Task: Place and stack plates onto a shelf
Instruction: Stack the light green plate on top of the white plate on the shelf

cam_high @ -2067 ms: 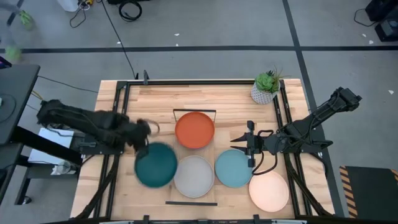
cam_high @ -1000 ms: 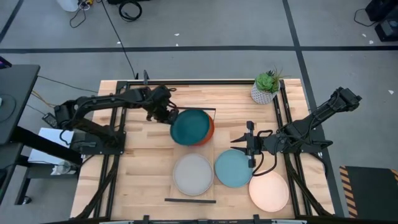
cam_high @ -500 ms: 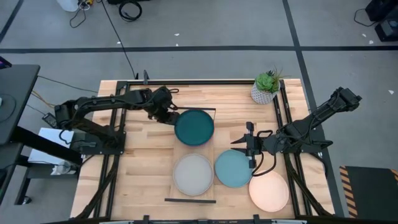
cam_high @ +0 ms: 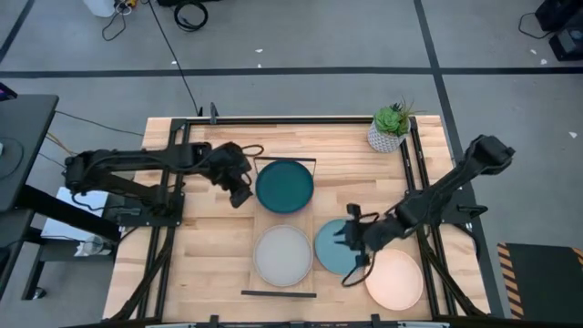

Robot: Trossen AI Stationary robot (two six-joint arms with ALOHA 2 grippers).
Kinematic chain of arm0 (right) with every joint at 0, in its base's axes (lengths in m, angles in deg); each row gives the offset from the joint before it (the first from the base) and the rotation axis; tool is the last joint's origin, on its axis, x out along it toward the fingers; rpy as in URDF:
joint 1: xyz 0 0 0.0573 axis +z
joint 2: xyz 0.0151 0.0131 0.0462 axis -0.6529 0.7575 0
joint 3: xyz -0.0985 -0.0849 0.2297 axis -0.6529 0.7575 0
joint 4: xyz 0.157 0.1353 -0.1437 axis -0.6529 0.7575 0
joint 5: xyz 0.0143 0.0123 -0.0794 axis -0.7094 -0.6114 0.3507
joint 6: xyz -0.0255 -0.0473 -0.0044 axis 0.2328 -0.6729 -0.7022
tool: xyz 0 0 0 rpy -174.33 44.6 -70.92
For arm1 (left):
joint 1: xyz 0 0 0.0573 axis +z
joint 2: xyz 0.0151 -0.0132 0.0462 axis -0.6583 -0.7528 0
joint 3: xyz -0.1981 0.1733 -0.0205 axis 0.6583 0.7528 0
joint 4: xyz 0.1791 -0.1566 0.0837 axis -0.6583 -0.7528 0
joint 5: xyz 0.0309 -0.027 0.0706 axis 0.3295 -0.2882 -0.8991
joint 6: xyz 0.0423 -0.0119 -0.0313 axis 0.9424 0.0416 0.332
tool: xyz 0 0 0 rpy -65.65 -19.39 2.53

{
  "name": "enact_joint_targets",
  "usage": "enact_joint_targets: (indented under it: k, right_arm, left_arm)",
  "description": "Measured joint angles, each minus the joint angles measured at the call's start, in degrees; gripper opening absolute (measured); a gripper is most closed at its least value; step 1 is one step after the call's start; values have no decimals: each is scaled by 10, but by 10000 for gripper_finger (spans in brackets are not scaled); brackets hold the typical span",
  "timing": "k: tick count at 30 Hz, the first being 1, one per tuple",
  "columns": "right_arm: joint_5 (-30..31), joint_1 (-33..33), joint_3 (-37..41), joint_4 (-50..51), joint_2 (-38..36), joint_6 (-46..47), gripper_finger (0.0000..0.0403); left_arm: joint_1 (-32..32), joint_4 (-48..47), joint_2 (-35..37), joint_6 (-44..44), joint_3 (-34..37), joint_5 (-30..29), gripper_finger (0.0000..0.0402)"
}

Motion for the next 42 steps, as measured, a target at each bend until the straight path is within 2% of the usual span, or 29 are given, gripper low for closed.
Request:
enact_joint_targets:
  k: [4,8,12,17,23,29,32,40,42]
  right_arm:
    - [0,28,-52,42,77,38,100]
    - [-3,57,-132,134,155,71,100]
    - [-19,77,-206,209,213,108,101]
    - [-47,95,-282,258,267,161,111]
    - [-49,108,-332,329,321,231,144]
    - [-74,110,-337,347,346,280,164]
    - [-71,110,-337,366,346,295,144]
    - [-91,112,-337,376,345,271,30]
    - [-91,112,-337,379,344,256,13]
  left_arm:
    - [-42,-15,4,5,0,-1,114]
    - [-72,-22,4,26,0,-16,114]
    - [-84,-22,5,54,0,-53,114]
    - [-86,-23,5,70,0,-57,114]
    - [-86,-24,5,70,0,-57,114]
    - [-86,-23,5,70,0,-57,114]
    - [-86,-23,5,70,0,-57,114]
    - [-86,-23,5,70,0,-55,114]
    - [-86,-23,5,67,0,-48,114]
